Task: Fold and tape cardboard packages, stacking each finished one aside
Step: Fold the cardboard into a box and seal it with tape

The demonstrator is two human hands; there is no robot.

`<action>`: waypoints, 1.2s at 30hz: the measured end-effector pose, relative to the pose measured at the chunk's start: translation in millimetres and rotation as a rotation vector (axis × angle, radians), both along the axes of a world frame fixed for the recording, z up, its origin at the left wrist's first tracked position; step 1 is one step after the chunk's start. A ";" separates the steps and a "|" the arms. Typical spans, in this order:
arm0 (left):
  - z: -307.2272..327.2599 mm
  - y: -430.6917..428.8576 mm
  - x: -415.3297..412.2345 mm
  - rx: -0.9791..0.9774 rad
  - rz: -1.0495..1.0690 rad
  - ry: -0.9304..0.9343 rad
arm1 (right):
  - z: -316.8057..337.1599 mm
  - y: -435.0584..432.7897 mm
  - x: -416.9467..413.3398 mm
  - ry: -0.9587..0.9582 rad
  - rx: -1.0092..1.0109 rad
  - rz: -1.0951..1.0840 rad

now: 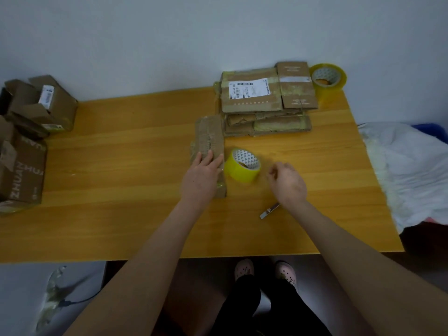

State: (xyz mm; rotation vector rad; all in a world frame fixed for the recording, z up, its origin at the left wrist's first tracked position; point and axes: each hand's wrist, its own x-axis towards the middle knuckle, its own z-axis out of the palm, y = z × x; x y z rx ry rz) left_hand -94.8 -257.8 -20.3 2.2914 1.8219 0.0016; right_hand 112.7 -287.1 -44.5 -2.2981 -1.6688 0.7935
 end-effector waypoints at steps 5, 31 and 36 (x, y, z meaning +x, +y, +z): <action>1.9 -1.5 4.9 0.083 -0.006 0.005 | -23.4 -38.5 3.1 -0.039 -0.364 0.001; 5.9 -7.2 20.7 0.055 0.282 -0.477 | 18.5 3.8 -61.5 0.471 -0.001 0.113; -2.6 -16.0 20.9 0.159 0.239 -0.407 | 10.3 24.2 -32.1 0.046 0.047 0.143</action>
